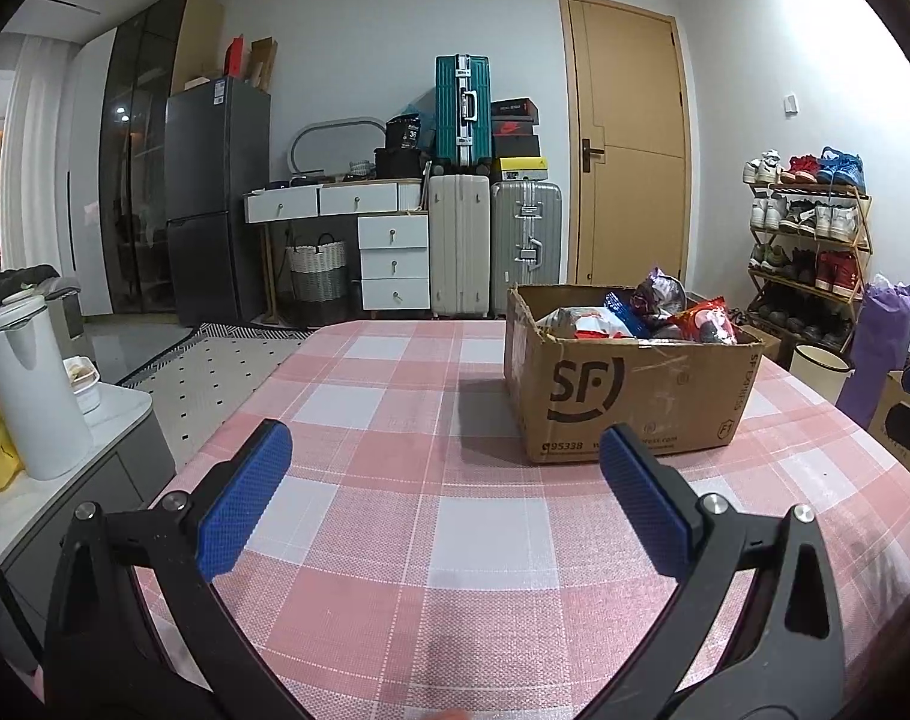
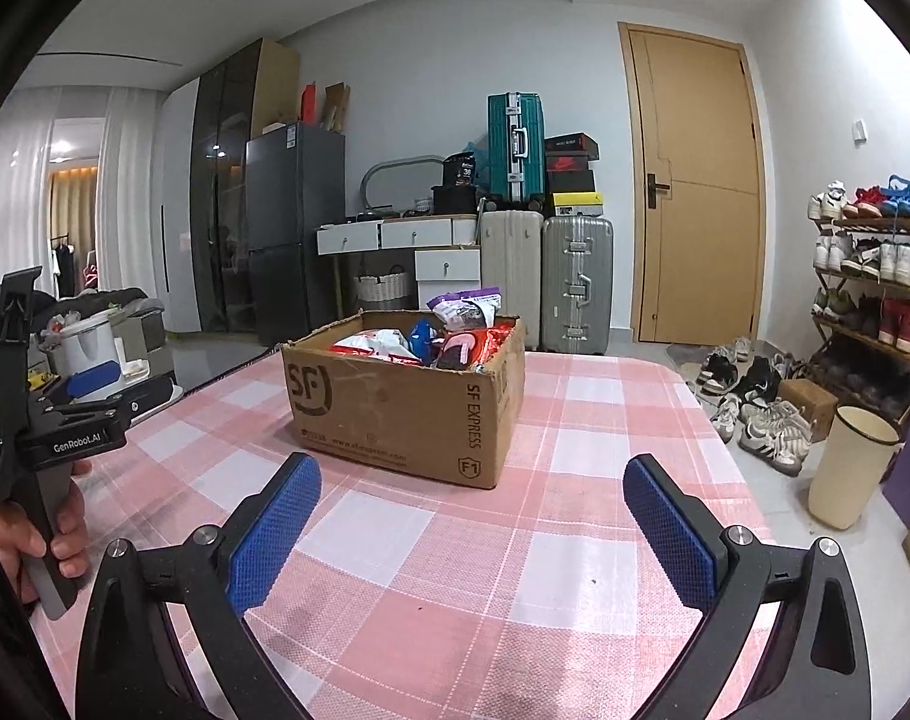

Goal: Organize snacks

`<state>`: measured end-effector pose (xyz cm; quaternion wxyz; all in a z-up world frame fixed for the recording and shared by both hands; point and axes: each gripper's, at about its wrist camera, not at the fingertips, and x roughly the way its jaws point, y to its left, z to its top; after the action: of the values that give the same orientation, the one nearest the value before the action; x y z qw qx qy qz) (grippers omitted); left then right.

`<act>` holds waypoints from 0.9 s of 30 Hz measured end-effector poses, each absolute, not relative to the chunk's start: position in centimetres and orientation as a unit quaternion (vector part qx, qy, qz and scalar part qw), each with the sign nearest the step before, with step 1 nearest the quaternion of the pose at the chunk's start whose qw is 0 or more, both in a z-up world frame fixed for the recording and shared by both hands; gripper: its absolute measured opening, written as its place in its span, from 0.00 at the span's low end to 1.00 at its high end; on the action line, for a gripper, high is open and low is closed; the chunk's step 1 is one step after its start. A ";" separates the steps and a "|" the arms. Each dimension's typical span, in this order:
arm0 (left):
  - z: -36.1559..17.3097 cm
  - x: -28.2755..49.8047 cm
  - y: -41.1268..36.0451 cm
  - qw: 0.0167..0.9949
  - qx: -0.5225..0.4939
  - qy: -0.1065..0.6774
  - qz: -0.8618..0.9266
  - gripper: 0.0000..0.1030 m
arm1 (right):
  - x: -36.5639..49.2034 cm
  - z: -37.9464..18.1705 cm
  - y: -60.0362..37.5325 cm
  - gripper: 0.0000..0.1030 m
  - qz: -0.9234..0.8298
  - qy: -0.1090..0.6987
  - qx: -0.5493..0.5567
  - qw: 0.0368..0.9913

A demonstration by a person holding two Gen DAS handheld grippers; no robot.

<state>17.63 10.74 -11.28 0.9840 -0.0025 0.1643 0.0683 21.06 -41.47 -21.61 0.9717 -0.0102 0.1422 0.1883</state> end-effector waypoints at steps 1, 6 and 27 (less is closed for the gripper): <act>-11.3 17.7 10.7 0.984 -0.003 0.164 0.068 0.99 | 21.0 -21.6 -41.5 1.00 0.188 0.142 -0.011 0.972; -11.3 17.6 10.7 0.984 -0.003 0.164 0.068 0.99 | 21.1 -21.6 -41.3 1.00 0.188 0.145 -0.006 0.971; -11.3 17.6 10.8 0.984 -0.002 0.164 0.068 0.99 | 21.0 -21.7 -41.4 1.00 0.187 0.145 -0.006 0.972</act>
<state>17.57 10.77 -11.30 0.9841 -0.0024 0.1639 0.0682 20.98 -41.45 -21.70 0.9715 -0.0063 0.1448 0.1874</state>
